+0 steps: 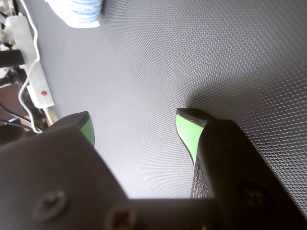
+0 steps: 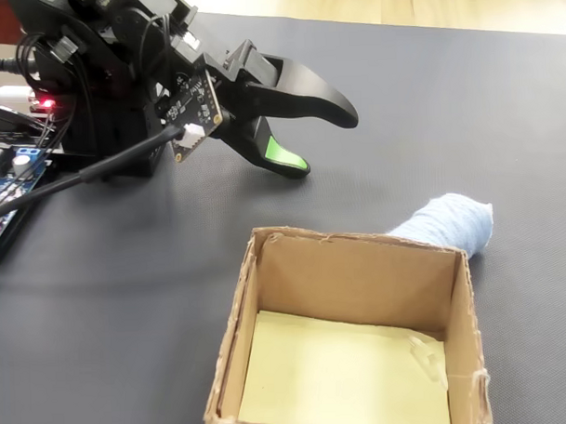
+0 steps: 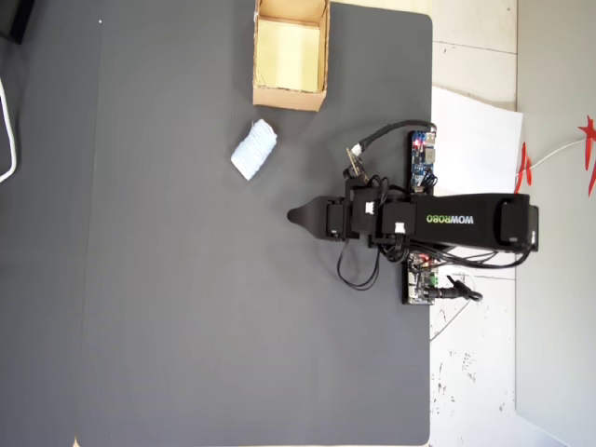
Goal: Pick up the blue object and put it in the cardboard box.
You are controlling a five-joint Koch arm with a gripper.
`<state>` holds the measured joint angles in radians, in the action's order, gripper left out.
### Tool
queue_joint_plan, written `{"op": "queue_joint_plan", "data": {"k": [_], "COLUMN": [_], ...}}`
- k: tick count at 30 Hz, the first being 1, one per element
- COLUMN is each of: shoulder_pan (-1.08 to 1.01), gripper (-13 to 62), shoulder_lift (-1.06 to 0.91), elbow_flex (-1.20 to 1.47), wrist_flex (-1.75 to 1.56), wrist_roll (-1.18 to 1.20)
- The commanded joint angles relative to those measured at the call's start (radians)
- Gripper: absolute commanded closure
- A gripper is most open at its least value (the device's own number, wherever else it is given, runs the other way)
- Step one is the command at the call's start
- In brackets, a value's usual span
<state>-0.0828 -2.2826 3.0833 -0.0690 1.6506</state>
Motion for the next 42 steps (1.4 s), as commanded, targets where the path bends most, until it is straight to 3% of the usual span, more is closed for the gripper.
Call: {"op": "queue_joint_plan", "data": {"k": [1, 13, 25, 34, 42], "shoulder_pan": [-0.002, -0.025, -0.087, -0.098, -0.12], "gripper": [15.4, 15.5, 16.3, 16.2, 16.2], "shoulder_lift": [-0.083, -0.083, -0.074, -0.018, 0.13], "elbow_flex": [0.035, 0.035, 0.023, -0.094, -0.403], "wrist_flex": [0.051, -0.084, -0.222, -0.097, 0.179], "wrist_roll": [0.026, -0.025, -0.348, -0.365, -0.365]}}
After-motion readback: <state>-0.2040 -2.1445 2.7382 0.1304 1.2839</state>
